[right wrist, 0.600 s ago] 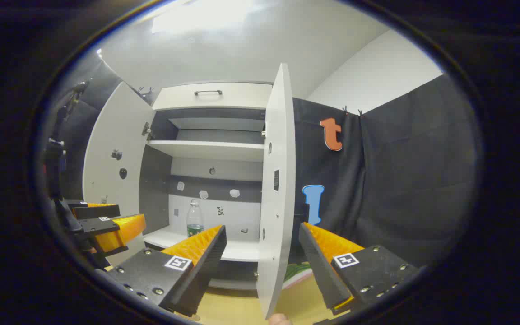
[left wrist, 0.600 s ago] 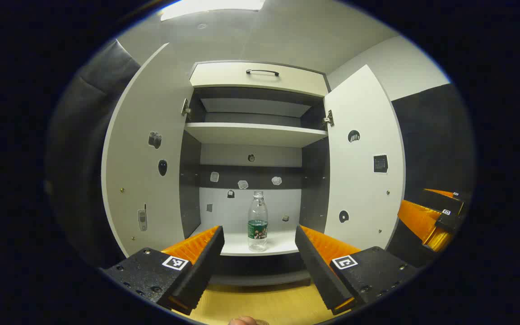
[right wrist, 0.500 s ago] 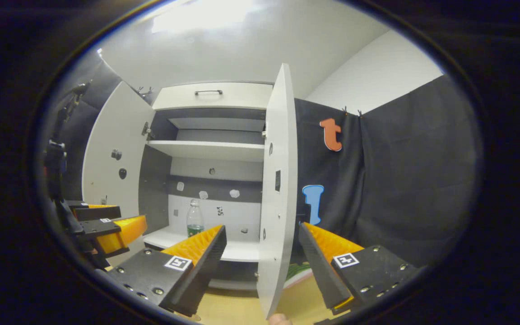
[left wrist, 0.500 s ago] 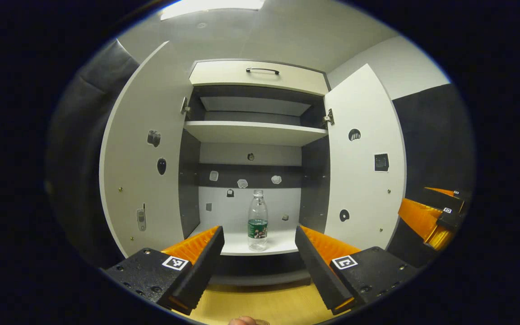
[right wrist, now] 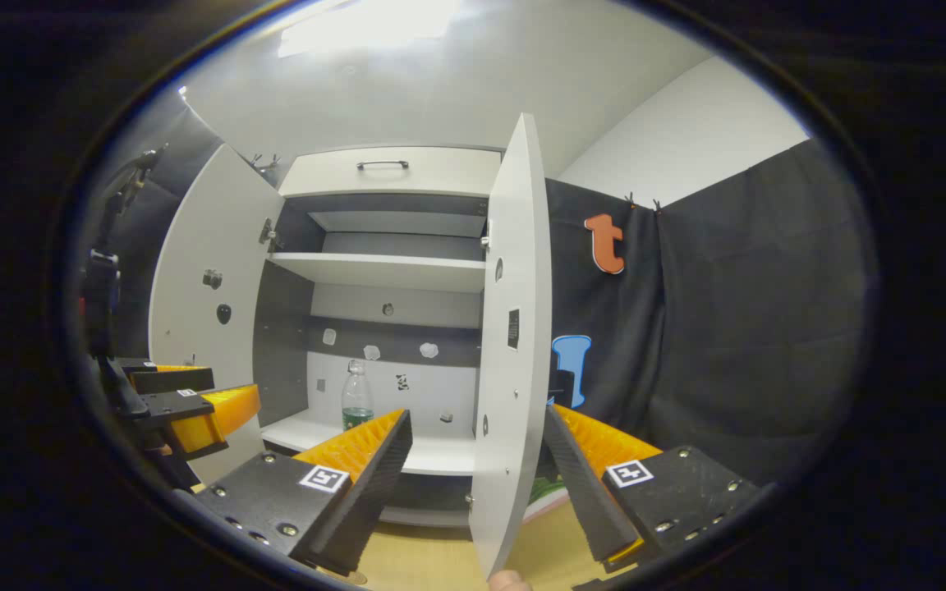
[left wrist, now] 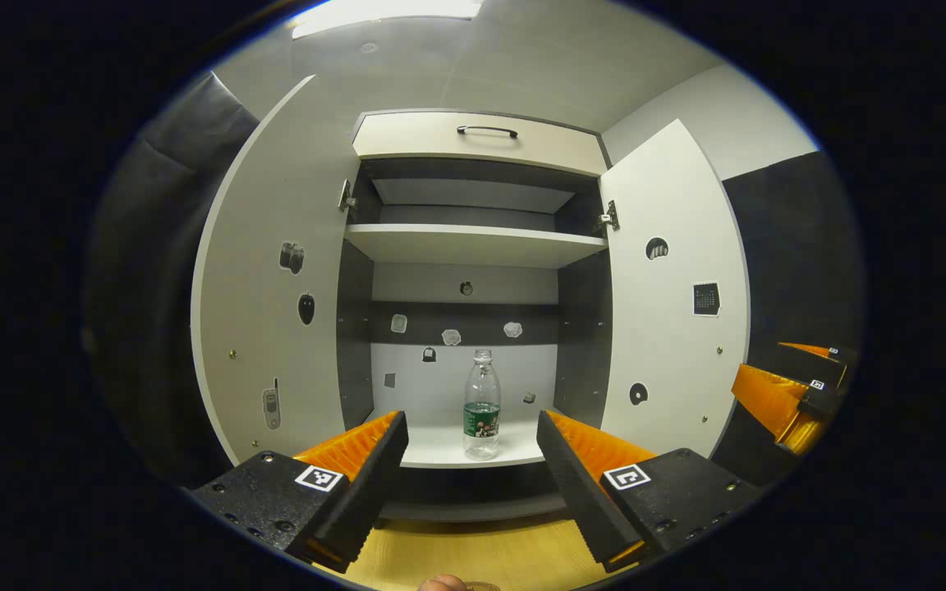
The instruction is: Grasp the bottle in the cabinet with the left hand and place it on the coaster, then close the right door with the right hand and the left door with the left hand.
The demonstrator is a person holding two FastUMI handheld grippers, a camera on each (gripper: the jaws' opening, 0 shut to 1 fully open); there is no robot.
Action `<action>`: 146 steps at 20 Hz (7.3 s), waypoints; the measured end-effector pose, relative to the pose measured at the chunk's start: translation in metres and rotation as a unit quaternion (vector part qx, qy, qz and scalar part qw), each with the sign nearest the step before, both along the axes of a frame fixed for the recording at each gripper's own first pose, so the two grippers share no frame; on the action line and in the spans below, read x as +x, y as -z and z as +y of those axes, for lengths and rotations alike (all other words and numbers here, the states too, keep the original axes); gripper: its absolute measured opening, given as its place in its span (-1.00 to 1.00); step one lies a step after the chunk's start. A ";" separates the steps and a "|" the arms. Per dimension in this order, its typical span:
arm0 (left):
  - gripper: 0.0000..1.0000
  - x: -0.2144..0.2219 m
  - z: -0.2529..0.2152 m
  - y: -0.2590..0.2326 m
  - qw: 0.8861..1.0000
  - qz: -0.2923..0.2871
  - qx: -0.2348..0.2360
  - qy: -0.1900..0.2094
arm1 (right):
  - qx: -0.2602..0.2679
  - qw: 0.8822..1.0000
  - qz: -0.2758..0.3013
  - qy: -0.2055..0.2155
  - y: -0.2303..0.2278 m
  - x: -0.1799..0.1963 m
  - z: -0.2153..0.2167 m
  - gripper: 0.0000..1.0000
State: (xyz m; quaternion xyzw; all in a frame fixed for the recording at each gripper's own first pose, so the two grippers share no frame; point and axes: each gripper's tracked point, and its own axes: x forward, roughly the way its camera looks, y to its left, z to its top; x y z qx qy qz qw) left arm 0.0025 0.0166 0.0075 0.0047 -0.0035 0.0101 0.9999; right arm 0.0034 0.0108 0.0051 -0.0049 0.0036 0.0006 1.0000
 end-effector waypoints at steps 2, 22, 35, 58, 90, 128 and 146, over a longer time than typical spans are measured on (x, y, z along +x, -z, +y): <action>0.98 0.004 0.001 -0.001 1.000 0.001 0.002 -0.003 | 0.002 1.000 0.000 0.000 -0.001 -0.002 -0.001 0.90; 0.99 0.213 -0.009 0.022 0.999 0.033 -0.012 0.027 | -0.020 0.991 -0.009 0.135 -0.012 -0.029 -0.092 0.89; 0.46 0.289 0.003 0.071 0.996 0.092 -0.013 0.006 | -0.026 0.979 0.014 0.201 0.004 -0.043 -0.125 0.97; 0.34 0.124 0.011 0.115 0.982 0.139 -0.083 0.100 | -0.015 0.994 -0.004 0.111 -0.010 -0.048 -0.102 0.97; 0.41 0.022 0.015 0.369 0.946 0.288 -0.124 0.082 | -0.063 0.991 0.004 0.116 -0.010 -0.066 -0.109 0.90; 0.58 -0.040 -0.009 0.367 0.942 0.308 -0.066 0.118 | -0.045 0.994 0.023 0.098 0.017 -0.054 -0.106 0.97; 0.91 -0.009 -0.014 0.246 0.970 0.199 -0.062 0.122 | -0.042 0.993 0.033 0.104 0.028 -0.048 -0.116 0.97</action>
